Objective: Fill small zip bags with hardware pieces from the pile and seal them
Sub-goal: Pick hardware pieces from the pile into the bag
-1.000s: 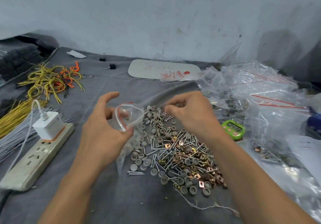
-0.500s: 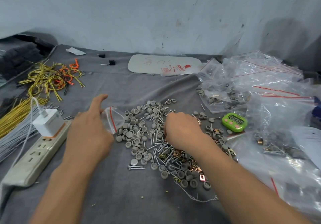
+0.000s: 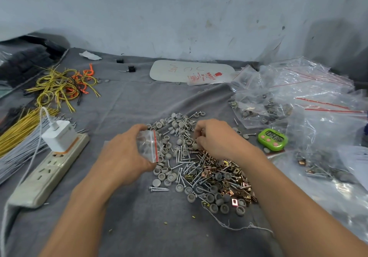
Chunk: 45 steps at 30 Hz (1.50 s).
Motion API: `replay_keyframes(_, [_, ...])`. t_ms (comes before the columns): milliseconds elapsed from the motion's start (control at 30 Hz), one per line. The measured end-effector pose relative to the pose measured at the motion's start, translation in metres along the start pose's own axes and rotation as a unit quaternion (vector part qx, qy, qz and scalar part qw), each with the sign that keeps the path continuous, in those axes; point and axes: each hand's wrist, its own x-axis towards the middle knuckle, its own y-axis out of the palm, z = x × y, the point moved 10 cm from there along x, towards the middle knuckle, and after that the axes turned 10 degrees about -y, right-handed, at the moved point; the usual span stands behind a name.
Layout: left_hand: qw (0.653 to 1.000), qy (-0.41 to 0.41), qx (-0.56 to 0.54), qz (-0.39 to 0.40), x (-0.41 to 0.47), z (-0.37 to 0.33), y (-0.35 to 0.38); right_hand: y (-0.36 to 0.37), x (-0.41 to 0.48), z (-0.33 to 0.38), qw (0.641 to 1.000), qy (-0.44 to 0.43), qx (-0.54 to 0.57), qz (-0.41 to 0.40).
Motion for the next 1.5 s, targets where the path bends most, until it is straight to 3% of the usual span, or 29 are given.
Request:
replay_keyframes(267, [1.0, 0.023, -0.005, -0.018, 0.001, -0.012, 0.0, -0.003, -0.004, 0.027, 0.973, -0.048, 0.219, -0.044])
replay_keyframes(600, [0.993, 0.077, -0.07, 0.06, -0.009, -0.032, 0.013, 0.01, -0.002, 0.084, 0.981, -0.152, 0.092, -0.077])
replay_keyframes(700, [0.992, 0.065, -0.095, 0.057, -0.008, -0.028, 0.012, 0.013, -0.002, 0.092, 0.983, -0.159, 0.084, -0.042])
replay_keyframes(867, [0.991, 0.05, -0.126, -0.006, -0.009, -0.019, -0.003, -0.033, -0.013, 0.044, 0.989, -0.067, 0.073, -0.113])
replay_keyframes(1033, [0.979, 0.044, -0.194, -0.043, -0.014, -0.017, -0.015, 0.013, -0.044, 0.03, 0.998, -0.027, -0.027, 0.045])
replay_keyframes(1100, [0.976, 0.041, -0.207, -0.054, -0.016, -0.017, -0.019, 0.028, -0.046, 0.034, 0.995, -0.026, -0.075, 0.063])
replay_keyframes(1267, [0.979, 0.049, -0.189, -0.063, -0.02, -0.021, -0.02, 0.04, -0.033, 0.046, 0.988, -0.038, -0.142, 0.047])
replay_keyframes(1500, [0.982, 0.052, -0.164, -0.079, -0.016, -0.02, -0.022, -0.003, -0.026, 0.002, 0.994, 0.034, -0.095, -0.045])
